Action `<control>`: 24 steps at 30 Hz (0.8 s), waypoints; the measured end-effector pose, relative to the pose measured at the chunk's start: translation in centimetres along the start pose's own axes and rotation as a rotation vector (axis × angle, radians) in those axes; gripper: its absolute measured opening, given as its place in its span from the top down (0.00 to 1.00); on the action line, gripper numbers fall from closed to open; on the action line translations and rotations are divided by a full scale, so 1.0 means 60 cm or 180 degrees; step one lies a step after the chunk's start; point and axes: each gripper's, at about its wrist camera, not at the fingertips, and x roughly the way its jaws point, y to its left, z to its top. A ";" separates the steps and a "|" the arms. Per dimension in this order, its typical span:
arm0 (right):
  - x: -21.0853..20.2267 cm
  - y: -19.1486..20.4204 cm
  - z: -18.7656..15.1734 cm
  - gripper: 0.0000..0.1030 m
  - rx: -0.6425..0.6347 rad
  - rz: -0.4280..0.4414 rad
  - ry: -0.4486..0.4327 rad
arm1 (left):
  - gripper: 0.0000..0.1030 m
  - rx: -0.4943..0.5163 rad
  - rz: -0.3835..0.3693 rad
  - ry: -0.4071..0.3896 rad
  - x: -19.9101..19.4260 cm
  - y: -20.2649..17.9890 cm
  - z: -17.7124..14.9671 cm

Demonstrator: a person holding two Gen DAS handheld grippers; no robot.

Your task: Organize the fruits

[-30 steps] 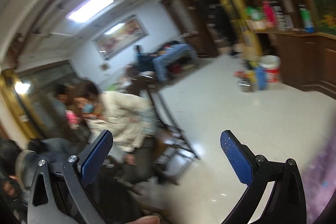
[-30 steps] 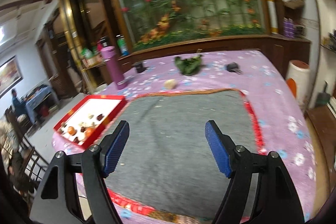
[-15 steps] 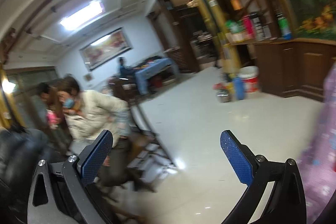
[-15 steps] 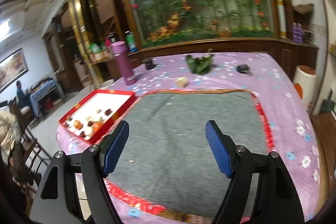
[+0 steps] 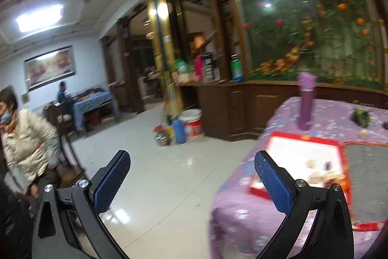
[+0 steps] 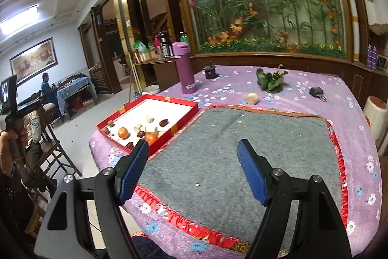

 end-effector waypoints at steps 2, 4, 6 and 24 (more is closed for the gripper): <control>-0.003 -0.001 0.000 0.26 0.0008 0.0017 -0.0027 | 0.01 -0.0003 -0.0180 -0.0050 -0.016 -0.024 0.004; -0.006 -0.005 -0.001 0.26 0.0035 0.0019 -0.0045 | 0.01 -0.0016 -0.0315 -0.0071 -0.029 -0.043 0.012; -0.010 -0.012 -0.002 0.26 0.0076 0.0005 -0.0064 | 0.01 -0.0019 -0.0431 -0.0109 -0.044 -0.061 0.011; -0.039 -0.059 0.028 0.26 0.0177 0.0003 -0.0275 | 0.01 -0.0045 -0.1087 -0.0179 -0.105 -0.190 0.033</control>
